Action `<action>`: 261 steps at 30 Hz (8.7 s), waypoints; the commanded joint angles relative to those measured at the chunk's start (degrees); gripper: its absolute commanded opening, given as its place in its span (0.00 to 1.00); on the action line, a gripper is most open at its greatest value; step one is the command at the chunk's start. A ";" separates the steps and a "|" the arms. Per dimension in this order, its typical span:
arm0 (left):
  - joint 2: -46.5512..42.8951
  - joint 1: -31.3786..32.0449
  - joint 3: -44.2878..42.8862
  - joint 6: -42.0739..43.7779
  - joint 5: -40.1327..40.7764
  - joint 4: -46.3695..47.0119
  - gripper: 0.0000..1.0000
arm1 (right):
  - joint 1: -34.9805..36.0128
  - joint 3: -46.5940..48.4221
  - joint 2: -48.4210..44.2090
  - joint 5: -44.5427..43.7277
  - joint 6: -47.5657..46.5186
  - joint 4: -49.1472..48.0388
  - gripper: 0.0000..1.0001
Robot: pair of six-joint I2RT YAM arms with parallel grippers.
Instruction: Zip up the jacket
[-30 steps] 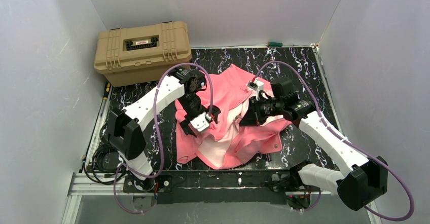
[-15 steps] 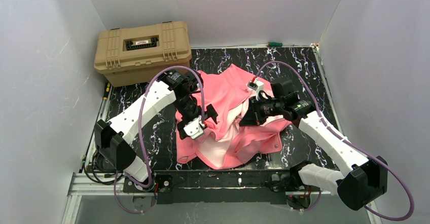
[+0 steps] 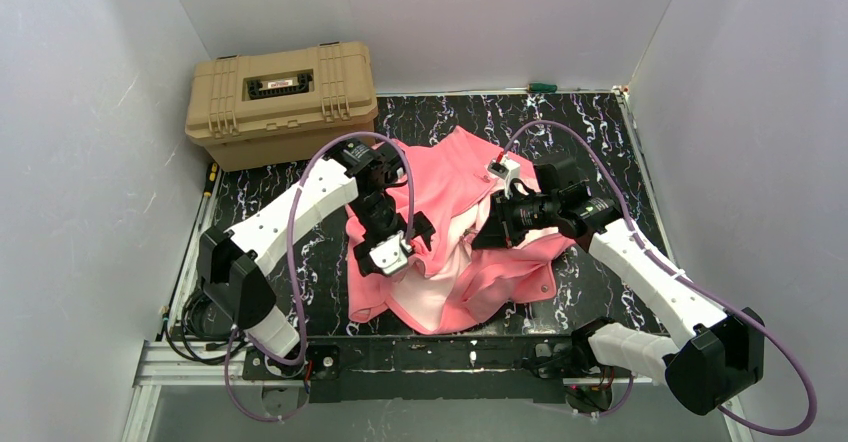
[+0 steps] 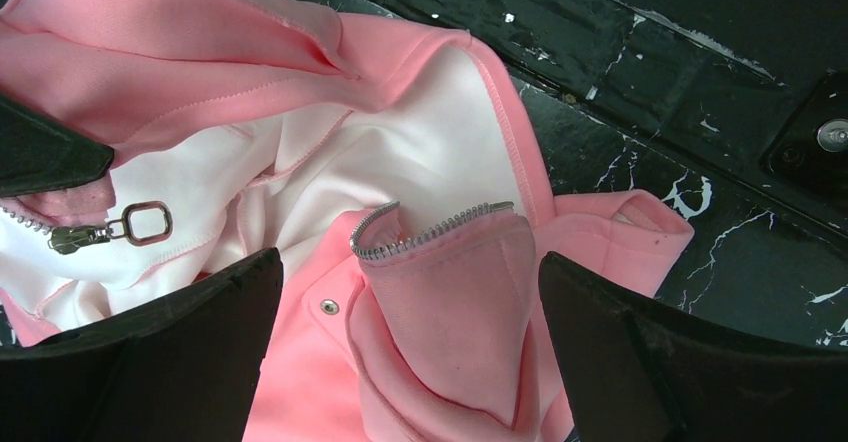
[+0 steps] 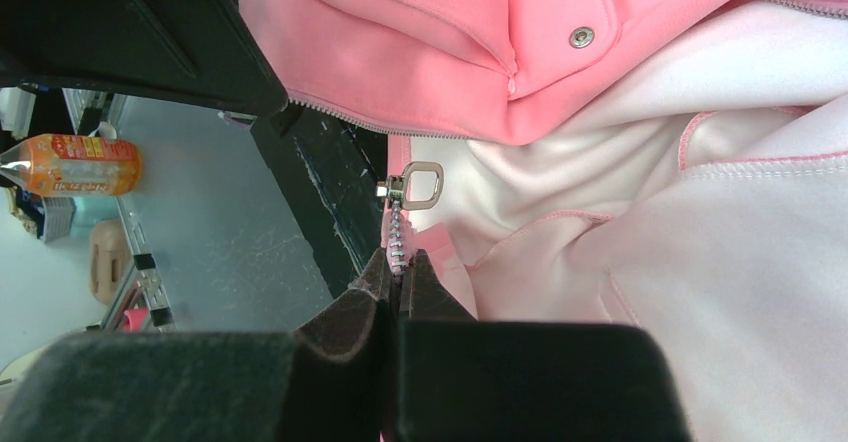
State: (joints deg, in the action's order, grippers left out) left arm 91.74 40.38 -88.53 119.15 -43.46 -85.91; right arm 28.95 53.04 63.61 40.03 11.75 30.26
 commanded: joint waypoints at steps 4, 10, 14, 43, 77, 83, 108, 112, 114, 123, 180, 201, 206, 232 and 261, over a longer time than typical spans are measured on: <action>1.53 0.22 1.57 8.73 0.91 -9.26 0.96 | 0.05 1.74 -0.16 1.19 -0.59 -0.75 0.01; 2.56 0.22 2.45 10.40 2.99 -7.84 0.89 | 0.05 1.99 -0.07 1.23 -0.59 -0.58 0.01; 2.54 0.22 3.48 9.78 2.69 -5.16 0.78 | 0.05 2.24 0.02 1.27 -0.59 -0.49 0.01; 2.82 3.84 6.18 -6.98 -2.41 7.48 0.04 | 0.05 2.21 -0.28 1.30 -0.50 -0.30 0.01; 4.58 -1.47 -6.63 -26.23 -12.74 -10.51 0.98 | 0.05 2.62 -1.52 0.09 -0.94 2.34 0.01; 7.01 -1.85 -11.99 -29.86 -14.28 -10.60 0.98 | 0.05 2.47 -1.96 0.14 -0.87 2.67 0.01; 15.87 -3.84 -10.48 -28.80 -13.31 -10.42 0.77 | 0.05 3.20 -1.92 -0.26 -1.29 3.38 0.01; 15.92 -3.82 -8.40 -27.93 -12.22 -10.42 0.71 | 0.05 3.17 -1.92 -0.16 -1.29 3.40 0.01; 16.01 -3.85 -7.92 -27.90 -12.66 -10.23 0.68 | 0.05 3.15 -1.92 -0.06 -1.38 3.49 0.01; 15.55 -2.18 -7.30 -37.06 -14.98 -4.91 0.38 | 0.05 3.26 -1.90 -0.44 -1.46 3.97 0.01; -8.78 15.01 -18.86 -61.74 27.86 19.76 0.00 | 2.85 22.34 -5.17 2.36 -9.79 23.52 0.01; -6.72 15.10 -21.61 -88.81 26.84 23.60 0.00 | 14.82 21.46 -4.53 -16.83 -13.36 14.53 0.01; -7.70 15.16 -20.88 -91.29 27.99 26.35 0.00 | 14.82 20.41 -5.44 -15.89 -13.50 11.99 0.01; -10.79 17.66 -17.36 -91.58 31.74 29.48 0.00 | 14.69 25.42 -0.76 -11.02 -13.77 12.60 0.01; -8.60 18.20 -20.02 -91.64 33.49 29.80 0.00 | 14.82 24.17 -1.38 -10.24 -13.78 14.40 0.01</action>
State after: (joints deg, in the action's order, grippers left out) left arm 83.79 58.15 -106.06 28.01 -9.82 -56.75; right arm 43.62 76.49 63.48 28.42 -2.35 46.57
